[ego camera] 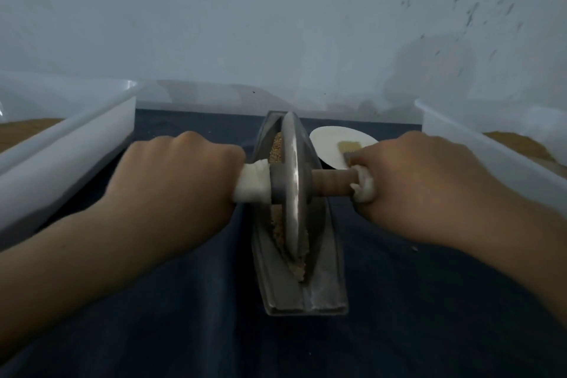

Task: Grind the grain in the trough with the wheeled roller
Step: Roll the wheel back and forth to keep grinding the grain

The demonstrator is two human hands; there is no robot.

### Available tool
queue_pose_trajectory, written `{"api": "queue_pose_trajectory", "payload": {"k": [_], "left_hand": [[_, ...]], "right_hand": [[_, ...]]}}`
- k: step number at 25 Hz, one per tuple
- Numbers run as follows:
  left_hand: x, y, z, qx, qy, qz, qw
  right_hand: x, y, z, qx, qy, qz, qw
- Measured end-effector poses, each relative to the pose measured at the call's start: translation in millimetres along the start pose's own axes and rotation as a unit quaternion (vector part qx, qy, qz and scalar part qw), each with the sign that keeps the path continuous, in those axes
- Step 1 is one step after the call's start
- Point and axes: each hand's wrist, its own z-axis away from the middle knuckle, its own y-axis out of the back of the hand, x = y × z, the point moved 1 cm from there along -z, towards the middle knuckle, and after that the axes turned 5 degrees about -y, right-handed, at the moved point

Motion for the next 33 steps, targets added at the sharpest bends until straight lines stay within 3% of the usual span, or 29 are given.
{"api": "queue_pose_trajectory", "payload": {"k": [3, 7, 13, 16, 20, 25, 30, 33], "left_hand": [[5, -29, -27, -0.032, 0.048, -0.002, 0.998], [4, -33, -72, -0.018, 0.036, -0.009, 0.999], [3, -1, 1, 0.037, -0.037, -0.012, 0.999], [-6, 6, 17, 0.043, -0.021, -0.004, 0.999], [0, -20, -25, -0.044, 0.006, -0.022, 0.999], [-3, -34, -96, -0.052, 0.008, -0.047, 0.997], [3, -15, -29, -0.032, -0.015, -0.013, 0.999], [-9, -5, 10, 0.017, -0.033, 0.02, 0.999]], "right_hand": [[-10, -29, -34, 0.003, -0.041, 0.052, 0.998], [-8, -55, -61, -0.061, -0.115, -0.027, 0.991], [1, -4, 5, -0.023, -0.009, -0.002, 1.0], [4, 11, 16, -0.028, 0.006, -0.028, 0.999], [-3, -22, -26, -0.031, -0.042, 0.028, 0.998], [-4, -71, -65, -0.065, -0.147, -0.06, 0.985], [1, -26, -13, 0.009, -0.04, -0.006, 0.999], [3, 3, 9, 0.004, -0.009, -0.029, 1.0]]}}
